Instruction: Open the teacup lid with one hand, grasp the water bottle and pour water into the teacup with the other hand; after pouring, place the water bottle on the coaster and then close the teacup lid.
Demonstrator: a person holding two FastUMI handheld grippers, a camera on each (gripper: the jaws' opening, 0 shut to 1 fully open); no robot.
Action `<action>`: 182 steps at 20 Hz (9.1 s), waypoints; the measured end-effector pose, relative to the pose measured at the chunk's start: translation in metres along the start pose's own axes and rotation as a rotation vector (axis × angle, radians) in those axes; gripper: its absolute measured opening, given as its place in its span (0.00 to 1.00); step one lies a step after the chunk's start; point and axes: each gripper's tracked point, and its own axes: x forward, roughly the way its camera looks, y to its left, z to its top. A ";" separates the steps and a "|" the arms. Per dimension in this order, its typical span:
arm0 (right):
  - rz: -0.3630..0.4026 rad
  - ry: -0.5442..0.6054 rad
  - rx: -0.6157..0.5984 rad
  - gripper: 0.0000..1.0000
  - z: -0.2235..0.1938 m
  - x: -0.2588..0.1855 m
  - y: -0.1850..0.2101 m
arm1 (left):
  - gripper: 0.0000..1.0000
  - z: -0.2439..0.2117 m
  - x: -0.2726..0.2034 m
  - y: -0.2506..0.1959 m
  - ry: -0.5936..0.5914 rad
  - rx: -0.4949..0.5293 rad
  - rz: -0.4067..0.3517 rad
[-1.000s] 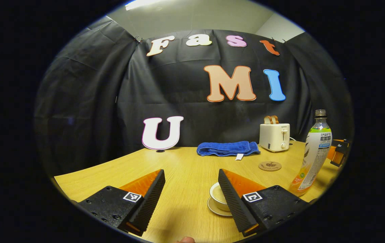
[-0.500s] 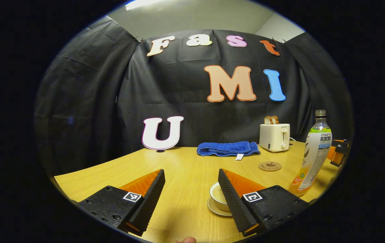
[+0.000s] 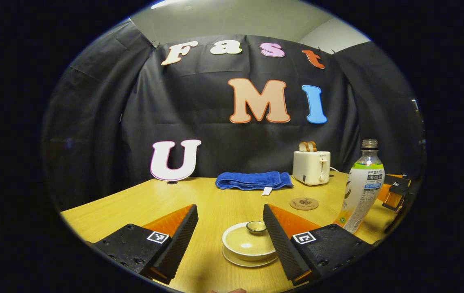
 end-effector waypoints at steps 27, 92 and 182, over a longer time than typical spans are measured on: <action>0.003 0.000 0.000 0.96 -0.001 0.001 0.001 | 0.37 -0.032 0.020 -0.029 0.178 0.067 -0.110; 0.395 0.076 -0.390 0.70 -0.025 -0.024 0.161 | 0.22 0.021 -0.047 0.087 -0.004 -0.020 0.130; 0.464 -0.507 -2.137 0.68 -0.006 0.029 0.228 | 0.22 0.021 -0.064 0.127 -0.032 -0.080 0.177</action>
